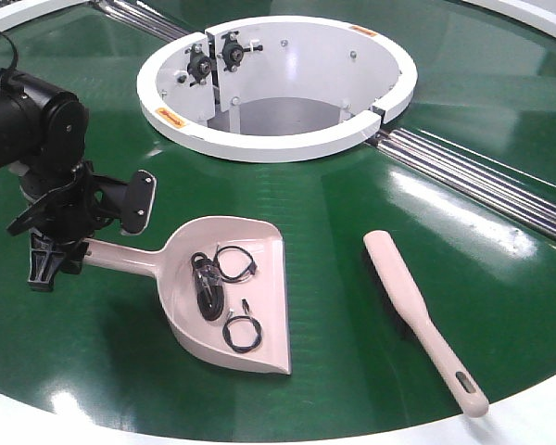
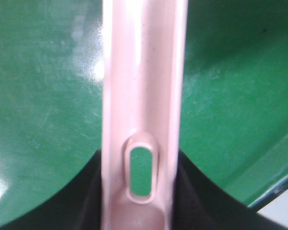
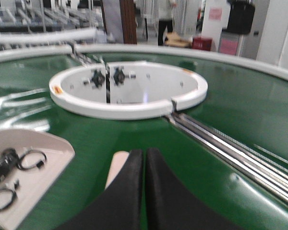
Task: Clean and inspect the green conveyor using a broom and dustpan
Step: 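Open the right gripper to release the brush and raise the arm, then open the left gripper to release the dustpan and withdraw the arm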
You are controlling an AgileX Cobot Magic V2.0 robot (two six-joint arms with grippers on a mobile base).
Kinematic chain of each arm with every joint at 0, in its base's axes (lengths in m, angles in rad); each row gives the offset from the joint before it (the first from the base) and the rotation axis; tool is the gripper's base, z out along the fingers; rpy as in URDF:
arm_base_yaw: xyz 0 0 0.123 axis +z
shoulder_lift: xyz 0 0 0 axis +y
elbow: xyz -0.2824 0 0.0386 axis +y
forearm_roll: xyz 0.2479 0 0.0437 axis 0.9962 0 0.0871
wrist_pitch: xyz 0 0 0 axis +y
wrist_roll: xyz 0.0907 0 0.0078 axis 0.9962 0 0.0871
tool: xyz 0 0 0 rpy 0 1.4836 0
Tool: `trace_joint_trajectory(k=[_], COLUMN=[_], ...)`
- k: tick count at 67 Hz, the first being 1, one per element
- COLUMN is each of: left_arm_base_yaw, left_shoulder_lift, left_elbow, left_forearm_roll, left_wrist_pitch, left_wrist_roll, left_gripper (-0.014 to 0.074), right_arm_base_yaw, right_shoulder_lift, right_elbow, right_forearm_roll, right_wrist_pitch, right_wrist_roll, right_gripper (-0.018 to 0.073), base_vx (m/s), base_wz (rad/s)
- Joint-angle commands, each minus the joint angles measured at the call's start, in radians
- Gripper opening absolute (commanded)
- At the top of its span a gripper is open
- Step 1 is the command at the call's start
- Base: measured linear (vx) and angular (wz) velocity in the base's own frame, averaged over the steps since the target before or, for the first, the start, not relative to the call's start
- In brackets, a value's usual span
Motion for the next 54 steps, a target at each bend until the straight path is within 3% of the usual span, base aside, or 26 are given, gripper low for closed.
trace_joint_trajectory(k=[1,18,54], left_arm_base_yaw=[-0.012,-0.012,-0.012], left_shoulder_lift=[-0.047,-0.047,-0.047], left_elbow=[-0.022,-0.022,-0.022], left_forearm_roll=[-0.015,-0.015,-0.015], left_wrist_pitch=[0.035,0.036,0.035], left_wrist_roll=[0.008,0.008,0.008], left_gripper=[-0.0006,-0.0006,-0.0006], right_arm_base_yaw=[-0.007,-0.007,-0.004], right_shoulder_lift=[0.077,0.186,0.191], right_elbow=[-0.024,-0.024,-0.024], right_forearm_roll=[-0.027,-0.047,-0.048], right_wrist_pitch=[-0.062,-0.111,-0.115], right_wrist_roll=[0.002,0.002,0.002], right_gripper=[-0.0003,-0.0003,-0.0003], base_vx=[0.00,0.00,0.00], base_wz=[0.00,0.00,0.00])
